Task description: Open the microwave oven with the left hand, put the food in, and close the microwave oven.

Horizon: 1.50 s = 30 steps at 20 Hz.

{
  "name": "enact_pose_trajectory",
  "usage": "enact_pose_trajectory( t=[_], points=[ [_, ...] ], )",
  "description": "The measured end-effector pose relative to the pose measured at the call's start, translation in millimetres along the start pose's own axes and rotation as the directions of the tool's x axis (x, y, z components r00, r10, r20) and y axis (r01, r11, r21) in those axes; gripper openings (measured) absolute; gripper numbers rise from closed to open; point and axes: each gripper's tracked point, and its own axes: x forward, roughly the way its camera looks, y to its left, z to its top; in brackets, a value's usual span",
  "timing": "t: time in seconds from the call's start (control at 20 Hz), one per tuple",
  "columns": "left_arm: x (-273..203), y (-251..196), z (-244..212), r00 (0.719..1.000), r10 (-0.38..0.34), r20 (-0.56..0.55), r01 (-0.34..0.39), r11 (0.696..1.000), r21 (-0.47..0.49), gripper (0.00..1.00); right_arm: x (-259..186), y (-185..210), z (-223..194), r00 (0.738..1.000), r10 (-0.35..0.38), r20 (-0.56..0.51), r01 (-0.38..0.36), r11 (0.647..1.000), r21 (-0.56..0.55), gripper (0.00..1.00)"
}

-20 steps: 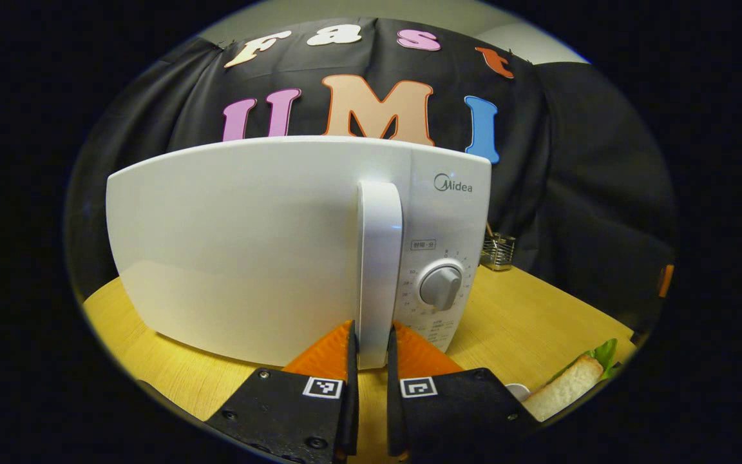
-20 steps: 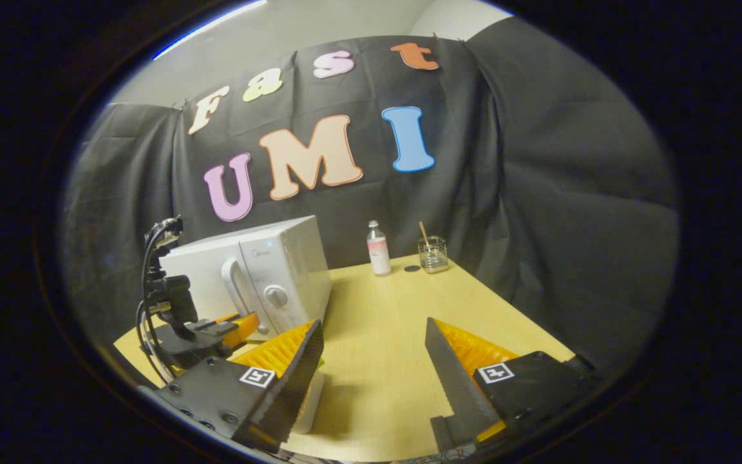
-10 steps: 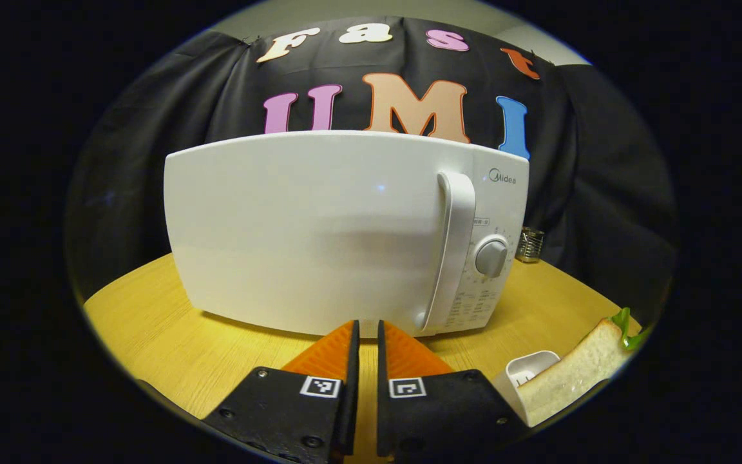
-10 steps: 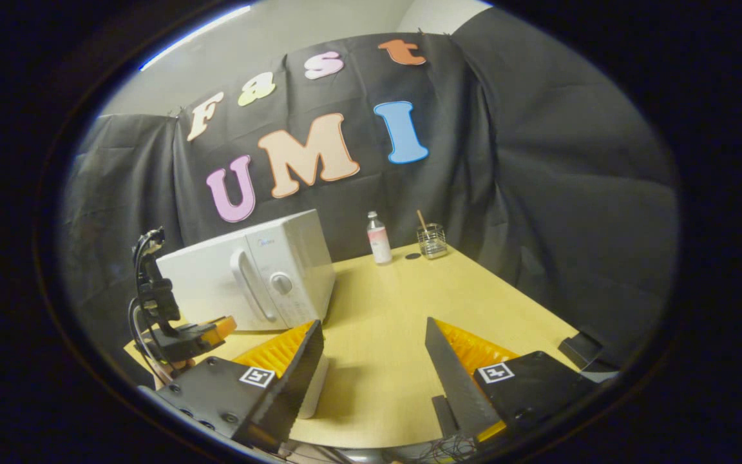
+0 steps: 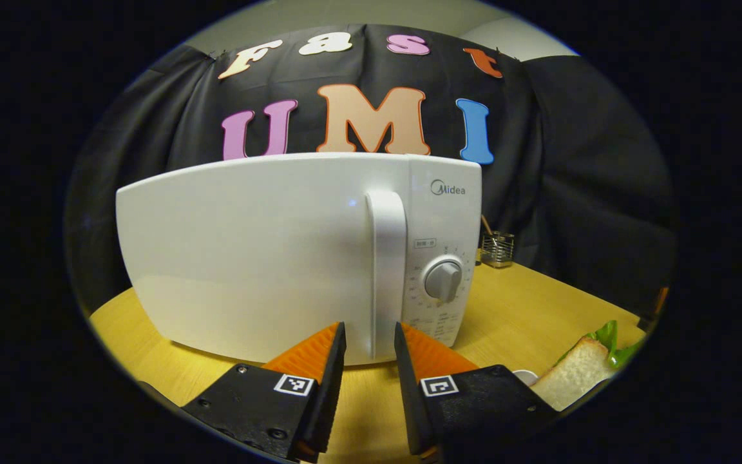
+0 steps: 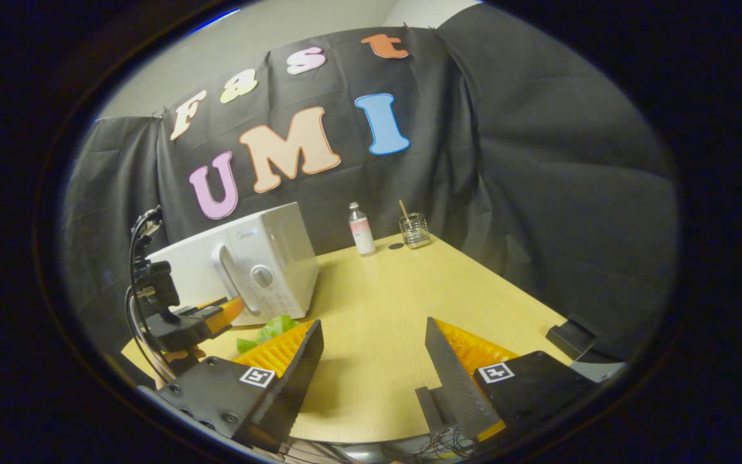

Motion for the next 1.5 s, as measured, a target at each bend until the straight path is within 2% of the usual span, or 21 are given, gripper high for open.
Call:
enact_pose_trajectory(
  t=[0.05, 0.1, 0.2, 0.3, 0.5, 0.65, 0.7, 0.8, 0.9, 0.95, 1.05, 1.1, 1.2, 1.4, 1.5],
  points=[
    [6, -1, -1, 1.000, 0.008, -0.005, -0.008, 1.000, 0.011, 0.46, 1, -1, -1, 1.000, -0.003, -0.005, 0.003, 1.000, -0.001, 0.92],
    [10, 0, 1, 1.000, 0.021, -0.006, -0.020, 1.000, 0.021, 0.44, 3, -2, -1, 1.000, -0.005, -0.009, 0.005, 1.000, -0.002, 0.98],
    [17, -2, 2, 1.000, 0.026, -0.002, -0.026, 0.999, 0.021, 0.41, 8, -5, -3, 1.000, -0.012, -0.021, 0.012, 1.000, -0.008, 0.98],
    [19, -3, 1, 0.999, 0.037, -0.004, -0.037, 0.999, 0.008, 0.31, 12, -7, -5, 0.999, -0.019, -0.037, 0.019, 1.000, -0.009, 0.98],
    [15, -2, 2, 1.000, 0.028, 0.007, -0.028, 0.999, -0.035, 0.22, 18, 0, -8, 0.998, -0.009, -0.055, 0.008, 1.000, -0.004, 0.98],
    [12, -2, 3, 1.000, 0.019, 0.020, -0.018, 0.998, -0.052, 0.10, 16, 8, -11, 0.998, 0.002, -0.059, -0.003, 1.000, -0.014, 0.98],
    [10, -3, 4, 0.999, 0.017, 0.046, -0.014, 0.998, -0.063, 0.09, 14, 9, -11, 0.998, 0.005, -0.060, -0.006, 1.000, -0.016, 0.98],
    [-1, -5, -6, 1.000, 0.020, 0.001, -0.020, 0.997, -0.069, 0.07, 9, 10, -13, 0.998, 0.003, -0.061, -0.004, 1.000, -0.021, 0.98],
    [-29, -6, -1, 0.997, -0.001, 0.071, 0.003, 1.000, -0.027, 0.07, 9, 7, -15, 0.998, -0.007, -0.062, 0.005, 1.000, -0.021, 0.98],
    [-41, -6, -5, 0.998, -0.015, 0.061, 0.016, 1.000, -0.016, 0.06, 8, 7, -17, 0.998, -0.005, -0.062, 0.004, 1.000, -0.019, 0.98],
    [-60, -2, -7, 0.997, -0.048, 0.066, 0.049, 0.999, -0.021, 0.12, 6, 11, -22, 0.998, 0.003, -0.062, -0.004, 1.000, -0.021, 0.98],
    [-68, -1, -12, 0.997, -0.057, 0.053, 0.058, 0.998, -0.017, 0.12, 4, 13, -22, 0.999, 0.003, -0.053, -0.004, 1.000, -0.024, 0.92],
    [-83, 3, -14, 0.997, -0.055, 0.046, 0.055, 0.998, 0.001, 0.18, -1, 20, -25, 0.999, 0.019, -0.051, -0.020, 1.000, -0.021, 0.92],
    [-111, 23, -19, 0.999, 0.004, 0.049, -0.005, 1.000, 0.022, 0.34, -13, 30, -29, 0.998, 0.045, -0.053, -0.047, 0.998, -0.030, 0.92],
    [-124, 44, -19, 0.996, 0.073, 0.055, -0.074, 0.997, 0.018, 0.48, -19, 37, -32, 0.996, 0.064, -0.060, -0.066, 0.997, -0.030, 0.92]
  ],
)
